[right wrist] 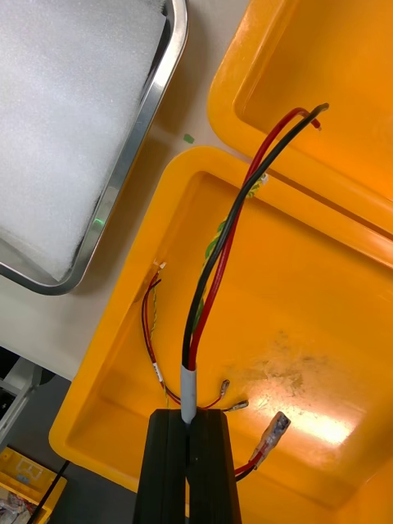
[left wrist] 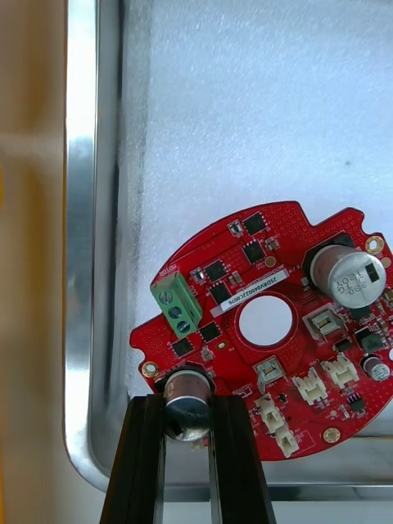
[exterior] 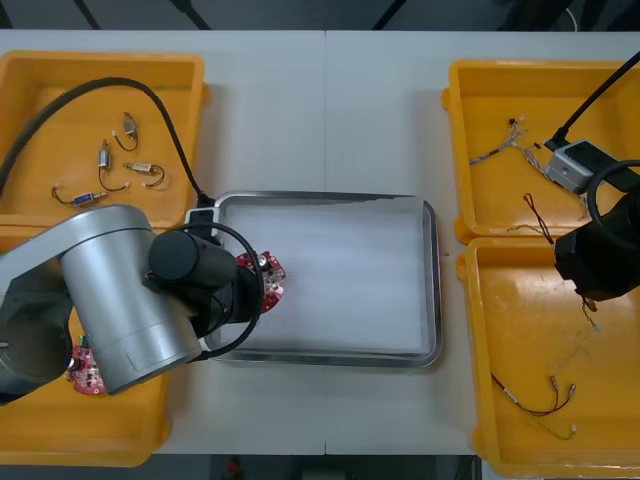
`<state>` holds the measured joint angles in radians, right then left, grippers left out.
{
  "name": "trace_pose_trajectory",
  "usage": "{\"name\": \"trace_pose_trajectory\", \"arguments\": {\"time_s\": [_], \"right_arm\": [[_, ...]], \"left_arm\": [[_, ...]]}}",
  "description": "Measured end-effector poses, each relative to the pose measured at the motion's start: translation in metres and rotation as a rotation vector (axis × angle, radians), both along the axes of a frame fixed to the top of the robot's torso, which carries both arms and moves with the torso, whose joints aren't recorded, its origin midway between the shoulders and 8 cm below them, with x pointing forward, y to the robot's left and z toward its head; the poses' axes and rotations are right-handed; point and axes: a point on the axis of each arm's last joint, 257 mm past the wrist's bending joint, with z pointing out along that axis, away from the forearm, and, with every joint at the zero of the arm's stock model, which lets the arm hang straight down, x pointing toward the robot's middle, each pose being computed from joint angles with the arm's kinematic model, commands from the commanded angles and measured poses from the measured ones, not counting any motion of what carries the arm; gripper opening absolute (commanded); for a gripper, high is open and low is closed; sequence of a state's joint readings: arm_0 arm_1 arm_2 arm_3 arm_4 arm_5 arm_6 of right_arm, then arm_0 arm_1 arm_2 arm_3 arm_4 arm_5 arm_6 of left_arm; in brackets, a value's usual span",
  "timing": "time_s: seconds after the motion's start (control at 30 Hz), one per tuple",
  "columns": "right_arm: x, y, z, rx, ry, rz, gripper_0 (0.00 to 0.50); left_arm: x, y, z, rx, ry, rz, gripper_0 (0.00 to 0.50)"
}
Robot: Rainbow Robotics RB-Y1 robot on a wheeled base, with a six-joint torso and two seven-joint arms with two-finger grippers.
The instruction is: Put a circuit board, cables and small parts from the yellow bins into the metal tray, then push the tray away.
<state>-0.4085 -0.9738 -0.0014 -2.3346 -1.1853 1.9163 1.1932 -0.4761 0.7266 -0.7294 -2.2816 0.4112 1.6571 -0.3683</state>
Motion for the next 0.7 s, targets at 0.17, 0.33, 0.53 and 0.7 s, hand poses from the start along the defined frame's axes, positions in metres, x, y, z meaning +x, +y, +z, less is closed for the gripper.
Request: {"name": "trace_pose_trajectory", "arguments": {"time_s": [0.17,0.33,0.53,0.7], "right_arm": [[0.0,0.0,0.0,0.0,0.0,0.0,0.0],[0.0,0.0,0.0,0.0,0.0,0.0,0.0],[0.0,0.0,0.0,0.0,0.0,0.0,0.0],[0.0,0.0,0.0,0.0,0.0,0.0,0.0]], "left_arm": [[0.0,-0.001,-0.015,0.013,0.021,0.008,0.0],[0.004,-0.005,-0.025,0.02,0.026,0.015,0.0],[0.002,-0.011,-0.032,0.031,0.037,0.003,0.001],[-0.003,-0.012,-0.037,0.042,0.046,-0.008,0.013]]}}
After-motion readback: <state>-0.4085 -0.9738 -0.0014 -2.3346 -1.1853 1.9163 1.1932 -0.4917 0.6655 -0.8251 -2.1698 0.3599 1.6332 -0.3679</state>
